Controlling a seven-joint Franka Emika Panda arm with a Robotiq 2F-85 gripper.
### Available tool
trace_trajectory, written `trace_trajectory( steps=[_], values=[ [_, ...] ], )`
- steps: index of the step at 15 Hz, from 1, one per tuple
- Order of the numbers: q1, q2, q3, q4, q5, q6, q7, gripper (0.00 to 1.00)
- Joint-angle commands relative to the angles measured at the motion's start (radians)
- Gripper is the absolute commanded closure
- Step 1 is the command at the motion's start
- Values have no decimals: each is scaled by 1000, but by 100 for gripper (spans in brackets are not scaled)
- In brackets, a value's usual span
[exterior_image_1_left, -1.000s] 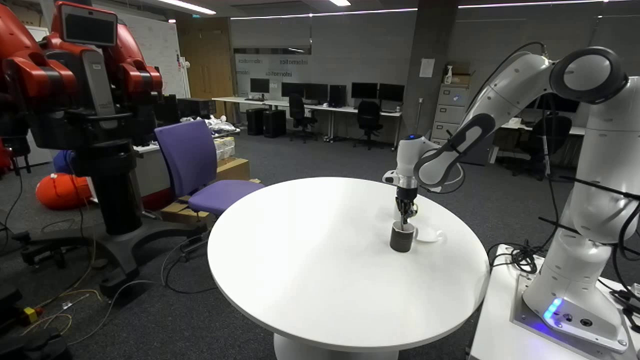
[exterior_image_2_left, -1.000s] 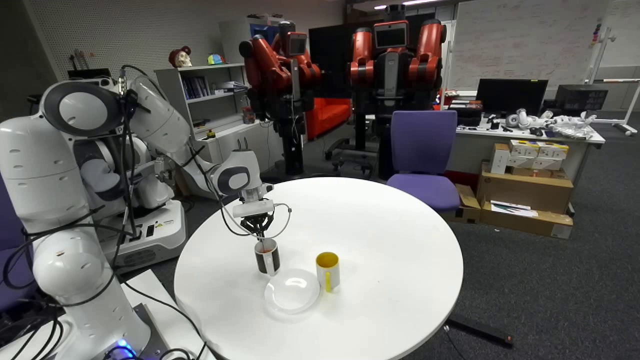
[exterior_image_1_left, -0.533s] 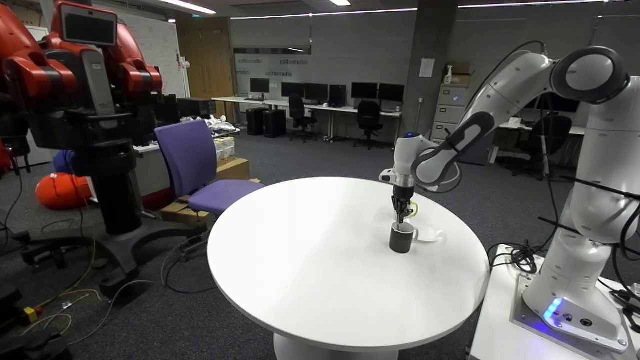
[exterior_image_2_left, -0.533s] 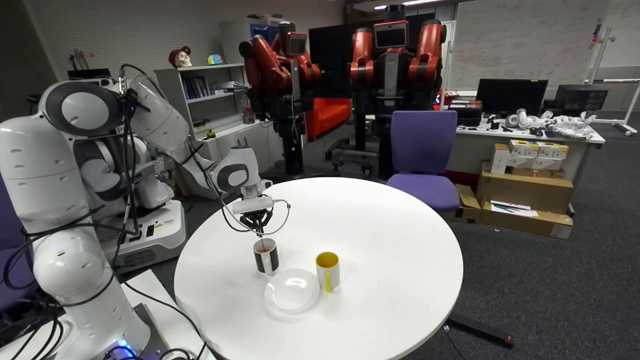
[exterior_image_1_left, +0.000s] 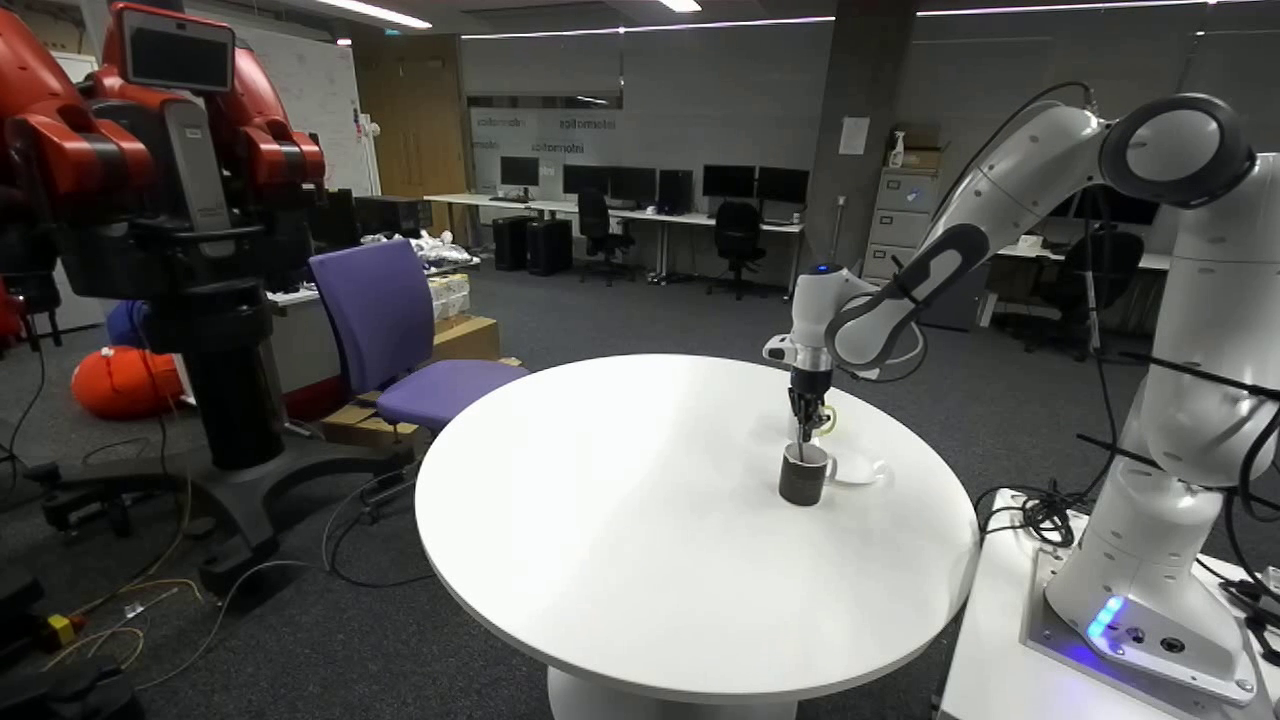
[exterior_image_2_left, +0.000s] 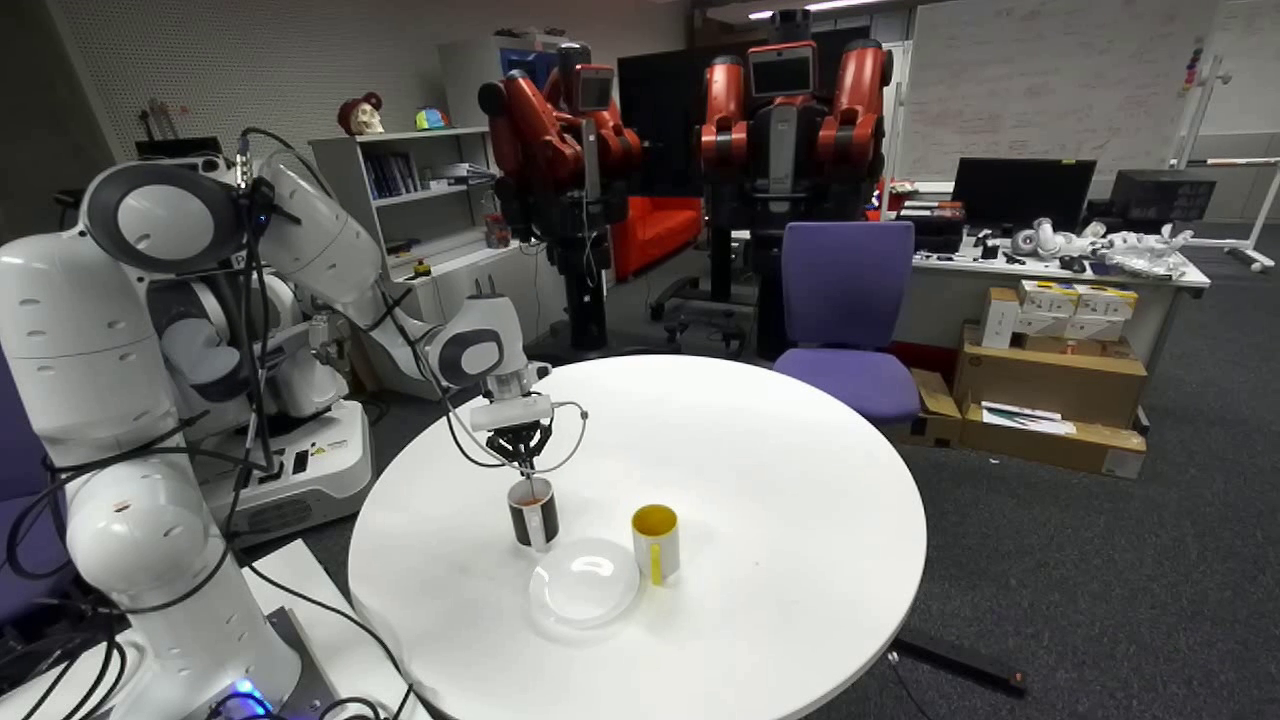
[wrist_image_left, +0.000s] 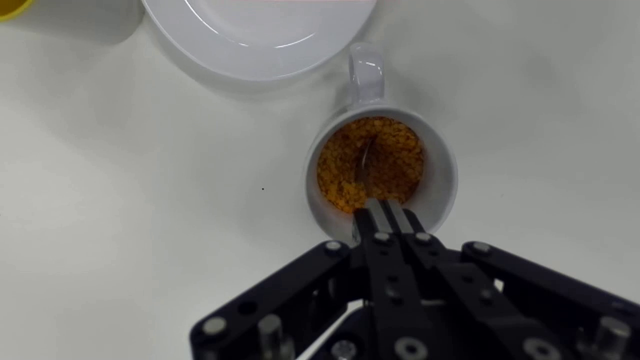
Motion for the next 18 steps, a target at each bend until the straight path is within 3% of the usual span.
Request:
trace_trajectory(
  steps=[1,9,18],
  values=[
    [-5,-25,3,-24,14,1,-18,100],
    [0,1,26,10,74,8,-25,100],
    [-3,-1,-1,24,12,-2,17,100]
  ],
)
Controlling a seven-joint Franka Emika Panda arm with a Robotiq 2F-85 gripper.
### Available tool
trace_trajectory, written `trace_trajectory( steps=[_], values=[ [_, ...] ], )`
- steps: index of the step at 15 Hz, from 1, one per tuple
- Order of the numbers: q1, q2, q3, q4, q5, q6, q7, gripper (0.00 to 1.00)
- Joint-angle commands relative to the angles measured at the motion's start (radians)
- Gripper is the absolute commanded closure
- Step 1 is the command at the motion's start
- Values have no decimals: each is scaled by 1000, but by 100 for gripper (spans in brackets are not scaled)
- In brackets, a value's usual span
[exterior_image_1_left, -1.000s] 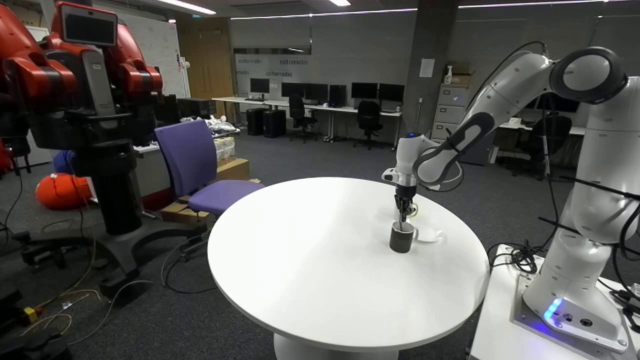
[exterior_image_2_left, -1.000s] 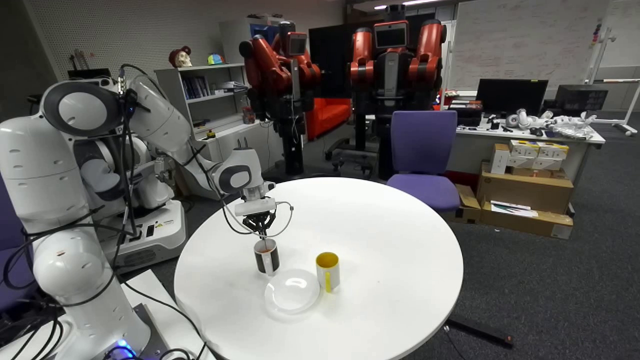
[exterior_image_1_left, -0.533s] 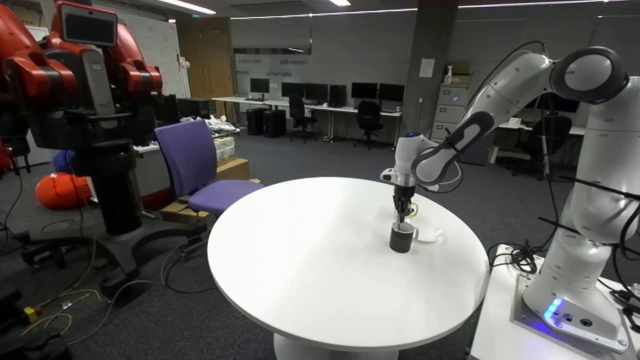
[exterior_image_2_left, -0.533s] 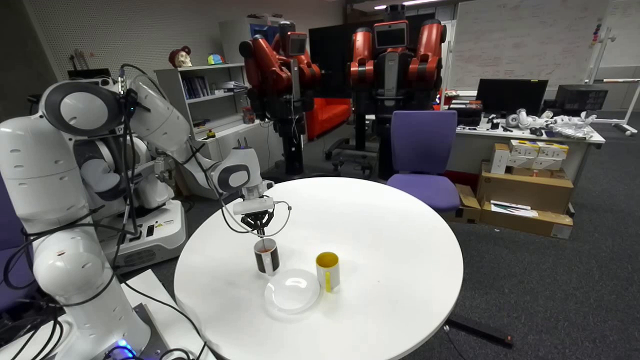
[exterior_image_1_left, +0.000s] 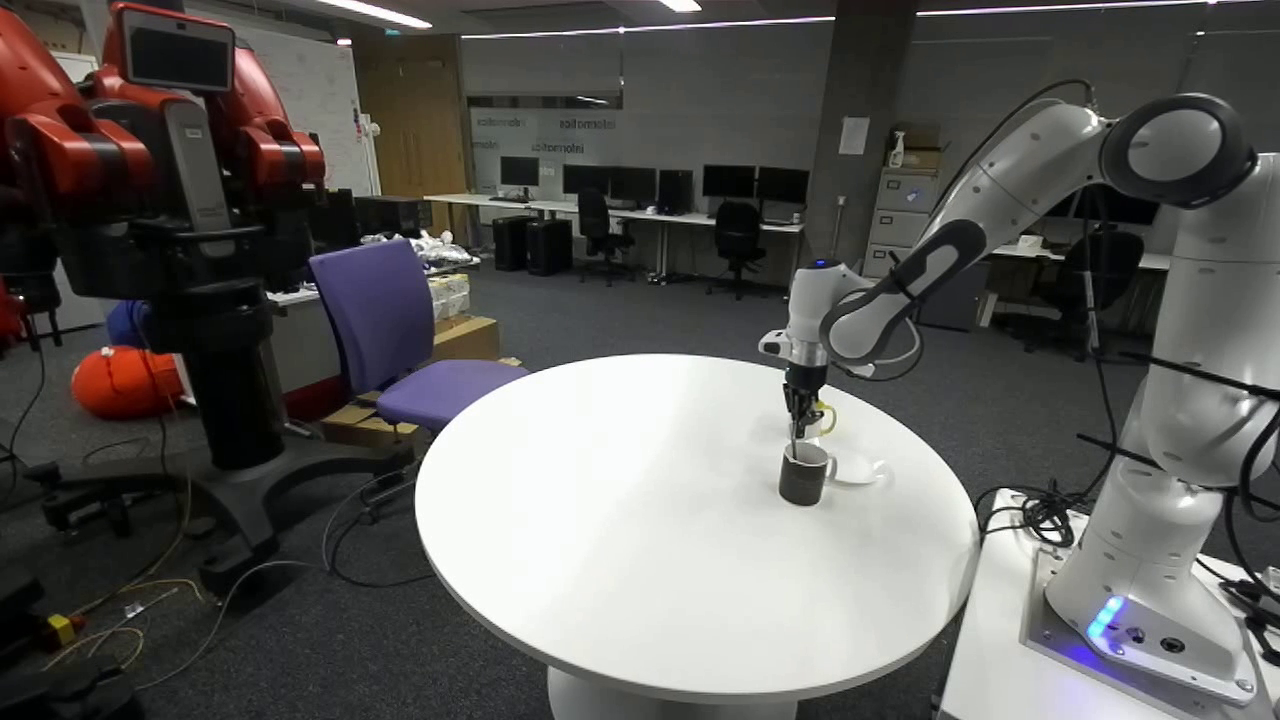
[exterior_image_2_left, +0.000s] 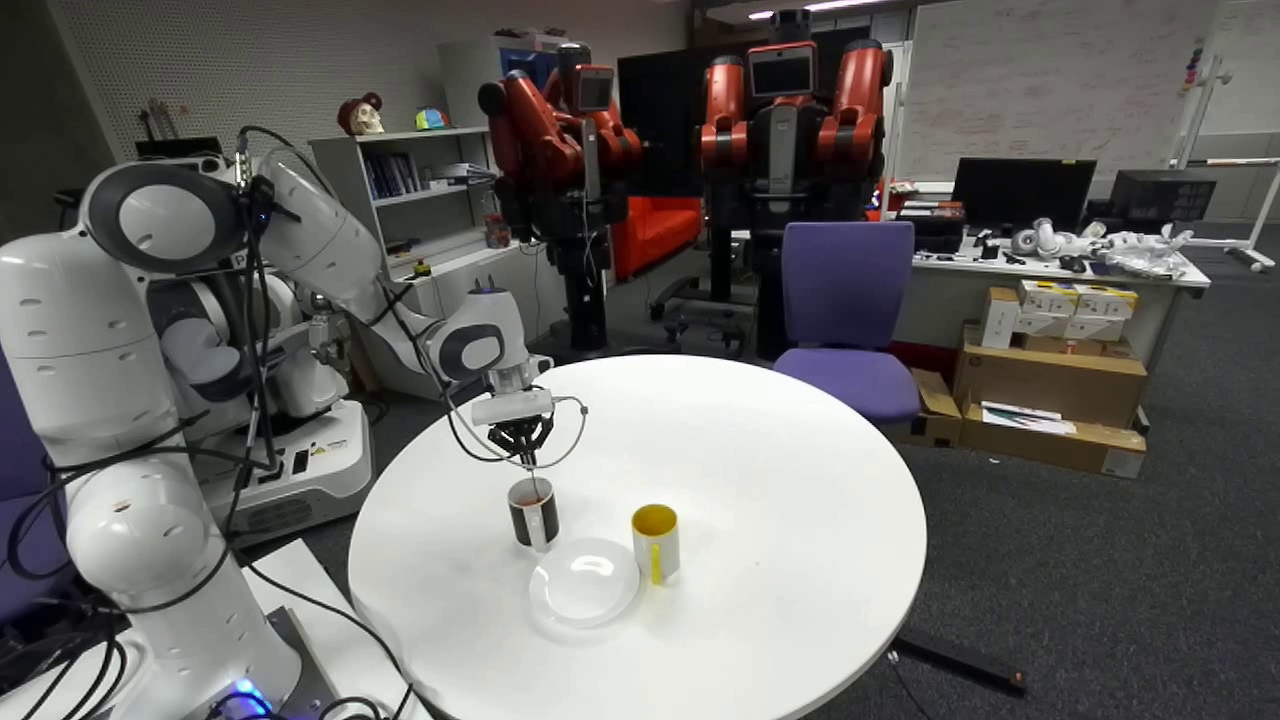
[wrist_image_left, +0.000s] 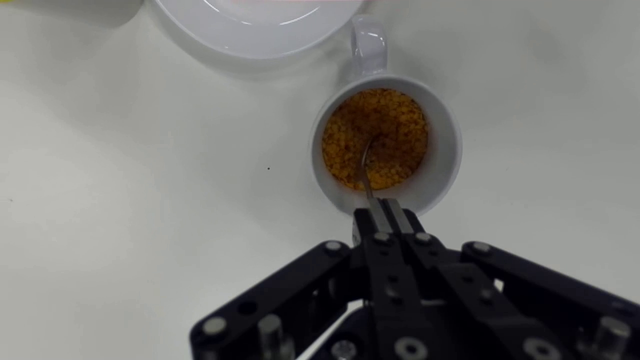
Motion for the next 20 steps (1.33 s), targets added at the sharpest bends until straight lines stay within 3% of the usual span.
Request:
trace_trajectory(
  steps=[1,9,20],
  values=[
    [-3,-3,-11,-3,-20,-1,10,100],
    [4,10,15,-2,8,0,-13,100],
    [-2,-5,-4,-19,-13,-9,4,100]
  ],
)
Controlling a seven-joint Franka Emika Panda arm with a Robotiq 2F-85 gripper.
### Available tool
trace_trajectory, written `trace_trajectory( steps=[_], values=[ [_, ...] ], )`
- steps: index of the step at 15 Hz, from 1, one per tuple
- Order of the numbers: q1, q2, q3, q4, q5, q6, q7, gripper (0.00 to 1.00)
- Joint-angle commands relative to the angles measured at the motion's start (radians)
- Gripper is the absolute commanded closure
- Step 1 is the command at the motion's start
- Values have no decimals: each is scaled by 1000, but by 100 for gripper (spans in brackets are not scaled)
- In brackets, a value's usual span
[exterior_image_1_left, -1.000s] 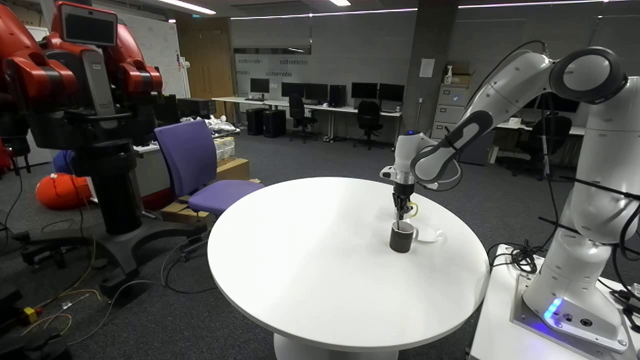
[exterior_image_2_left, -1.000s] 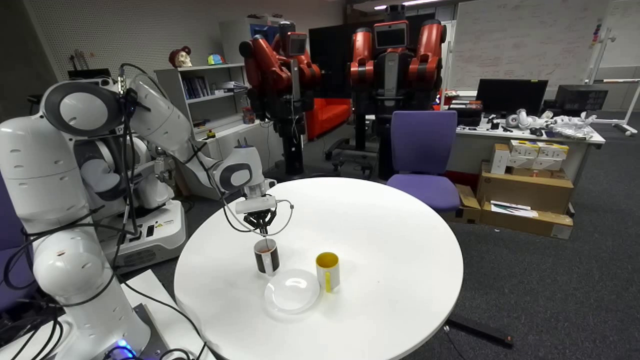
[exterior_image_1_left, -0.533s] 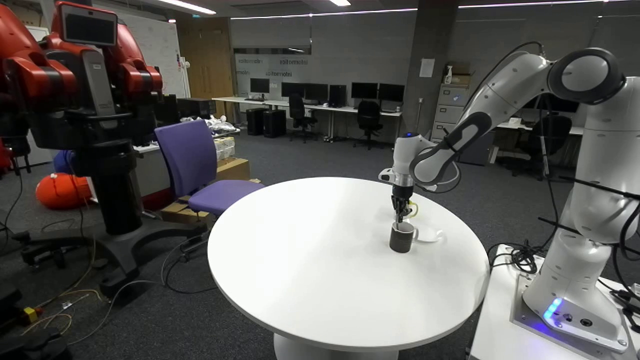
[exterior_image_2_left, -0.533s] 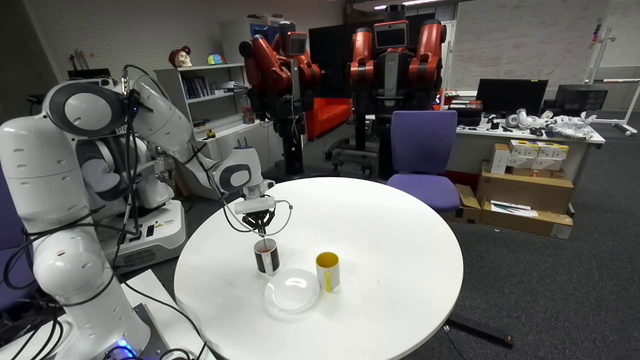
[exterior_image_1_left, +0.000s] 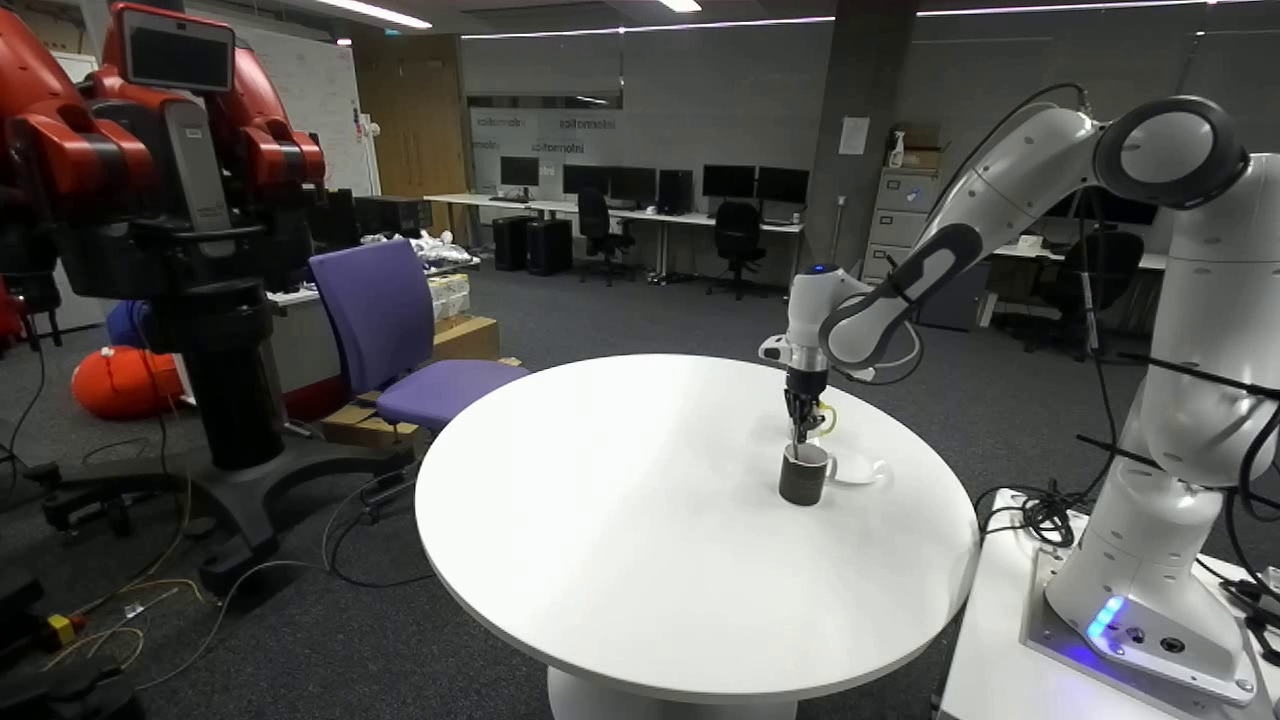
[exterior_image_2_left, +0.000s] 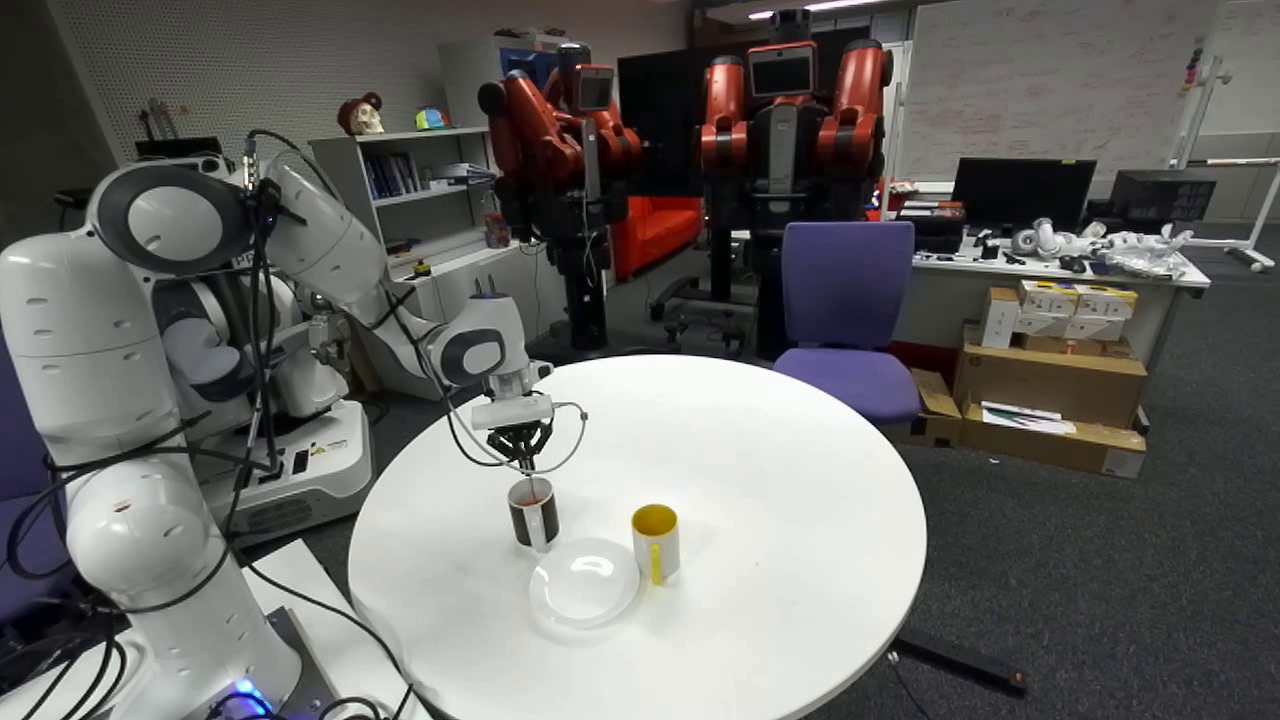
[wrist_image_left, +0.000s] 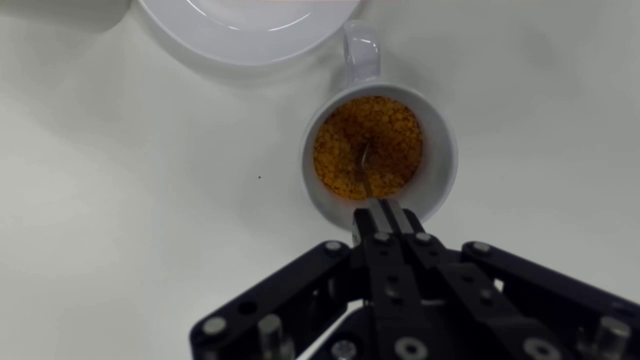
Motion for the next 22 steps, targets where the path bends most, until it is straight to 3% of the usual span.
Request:
trace_trajectory(
  steps=[1,15,22],
  values=[
    [-3,-20,0,-17,-5,-7,0,100],
    [-5,-41,-16,-20,-34,-17,26,100],
    [2,-29,5,-21,10,-21,-3,100]
  ],
)
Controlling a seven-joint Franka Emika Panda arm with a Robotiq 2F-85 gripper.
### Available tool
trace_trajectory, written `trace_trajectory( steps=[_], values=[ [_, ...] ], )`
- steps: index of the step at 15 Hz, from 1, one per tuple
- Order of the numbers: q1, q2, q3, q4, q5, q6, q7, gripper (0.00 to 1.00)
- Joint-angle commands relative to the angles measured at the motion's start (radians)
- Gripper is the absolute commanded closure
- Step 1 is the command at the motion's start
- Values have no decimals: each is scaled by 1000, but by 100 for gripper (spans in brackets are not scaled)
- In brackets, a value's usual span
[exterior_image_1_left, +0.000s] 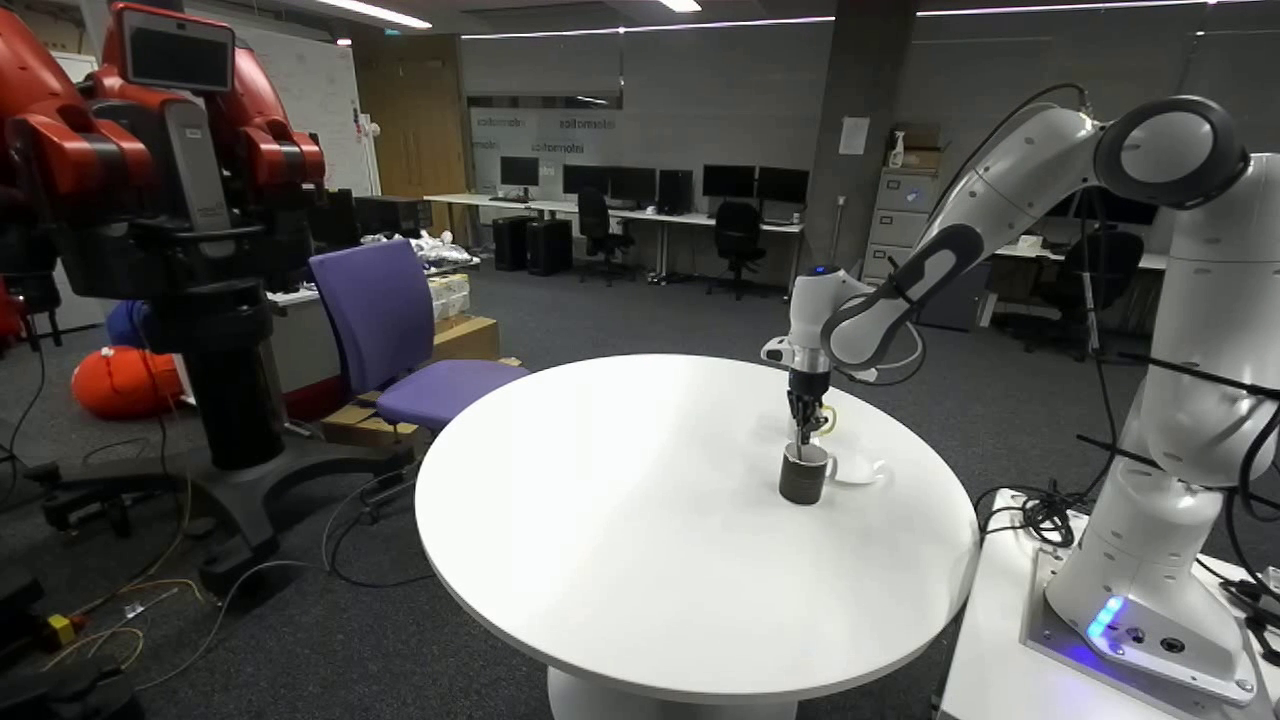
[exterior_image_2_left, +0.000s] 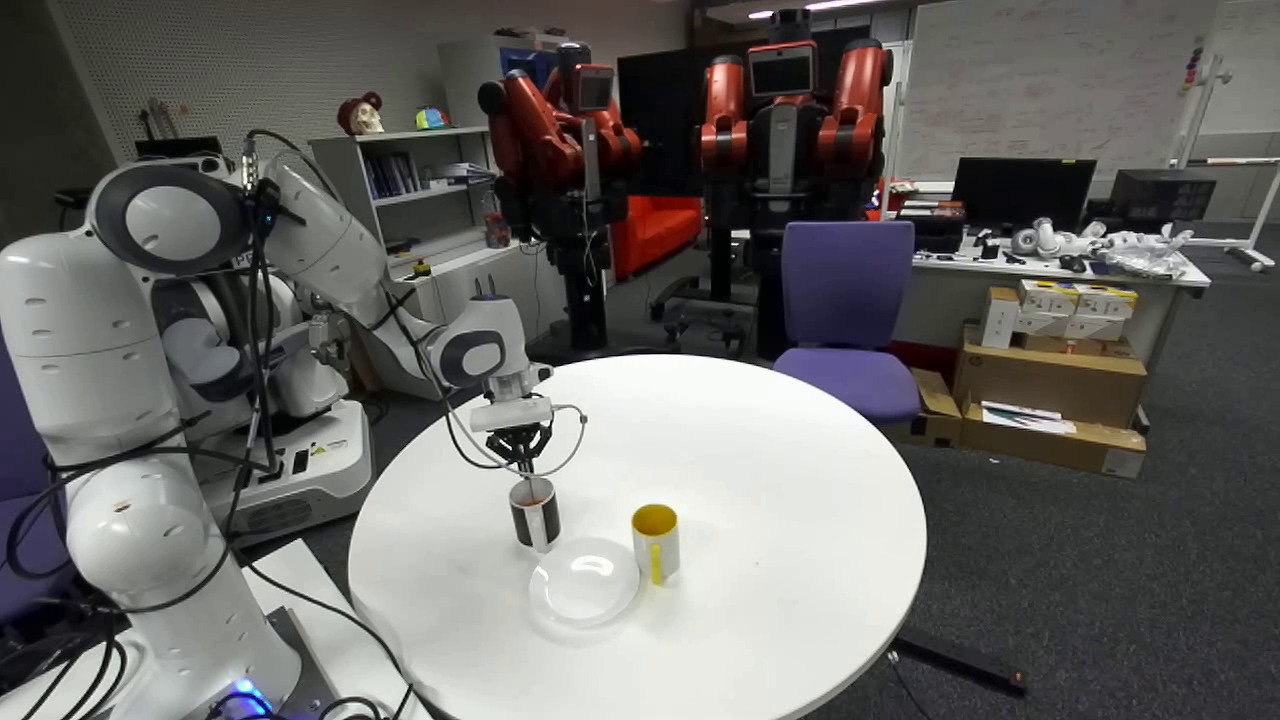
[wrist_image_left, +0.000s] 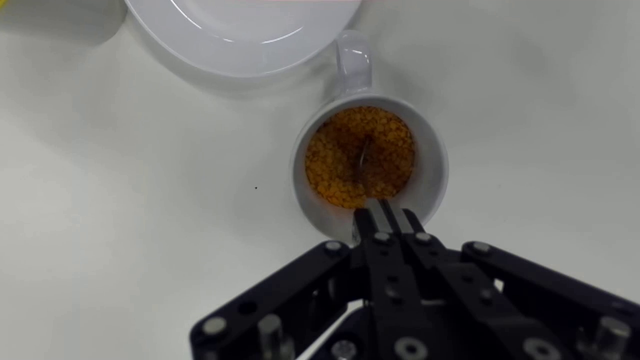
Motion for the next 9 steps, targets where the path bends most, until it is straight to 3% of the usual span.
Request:
trace_trajectory(
  steps=[1,9],
  values=[
    [2,-21,14,-7,15,-12,-7,100],
    [-5,-6,8,33,-1,-4,11,100]
  ],
)
